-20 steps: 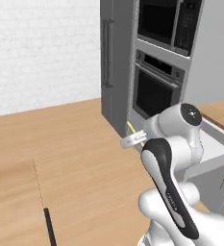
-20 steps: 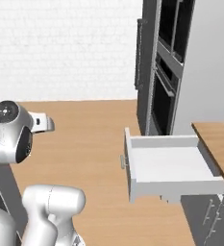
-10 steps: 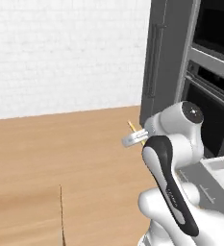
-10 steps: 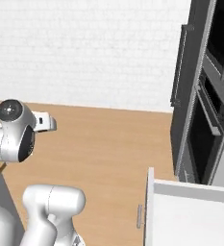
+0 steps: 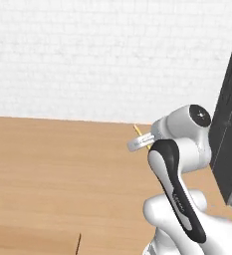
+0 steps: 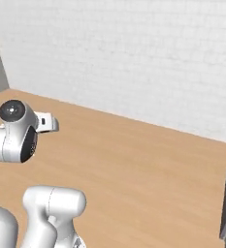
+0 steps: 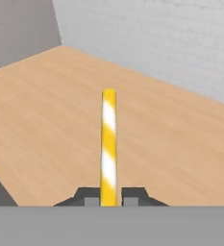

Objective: Take a straw from the drawer in front and place it inside the glass cup on the dining counter.

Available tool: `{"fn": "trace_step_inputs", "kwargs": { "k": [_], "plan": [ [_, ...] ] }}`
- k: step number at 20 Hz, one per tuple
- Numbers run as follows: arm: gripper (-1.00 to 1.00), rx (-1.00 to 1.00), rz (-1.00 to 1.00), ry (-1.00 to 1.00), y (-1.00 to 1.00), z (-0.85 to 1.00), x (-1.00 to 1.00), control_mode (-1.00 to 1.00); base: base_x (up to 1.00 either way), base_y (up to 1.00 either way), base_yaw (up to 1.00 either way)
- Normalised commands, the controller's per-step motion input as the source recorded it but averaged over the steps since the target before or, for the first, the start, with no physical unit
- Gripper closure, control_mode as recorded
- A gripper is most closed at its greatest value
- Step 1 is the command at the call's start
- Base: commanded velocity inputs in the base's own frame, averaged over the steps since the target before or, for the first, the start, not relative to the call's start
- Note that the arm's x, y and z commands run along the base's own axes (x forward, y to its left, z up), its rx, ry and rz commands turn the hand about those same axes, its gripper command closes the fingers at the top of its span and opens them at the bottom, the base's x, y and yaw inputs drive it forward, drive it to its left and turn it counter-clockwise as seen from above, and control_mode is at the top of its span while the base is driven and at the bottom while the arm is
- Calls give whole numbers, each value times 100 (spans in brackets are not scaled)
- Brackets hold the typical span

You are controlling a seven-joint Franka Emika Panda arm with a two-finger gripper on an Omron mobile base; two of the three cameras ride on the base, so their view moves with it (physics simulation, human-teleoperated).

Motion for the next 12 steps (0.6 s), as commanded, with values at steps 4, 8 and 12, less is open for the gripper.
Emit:
{"fn": "trace_step_inputs", "kwargs": {
  "k": [4,8,12],
  "plan": [
    [100,0,0,0,0,0,0,100,75,0,71],
    [100,0,0,0,0,0,0,100,54,0,83],
    [100,0,0,0,0,0,0,100,55,-4,84]
  ]
}}
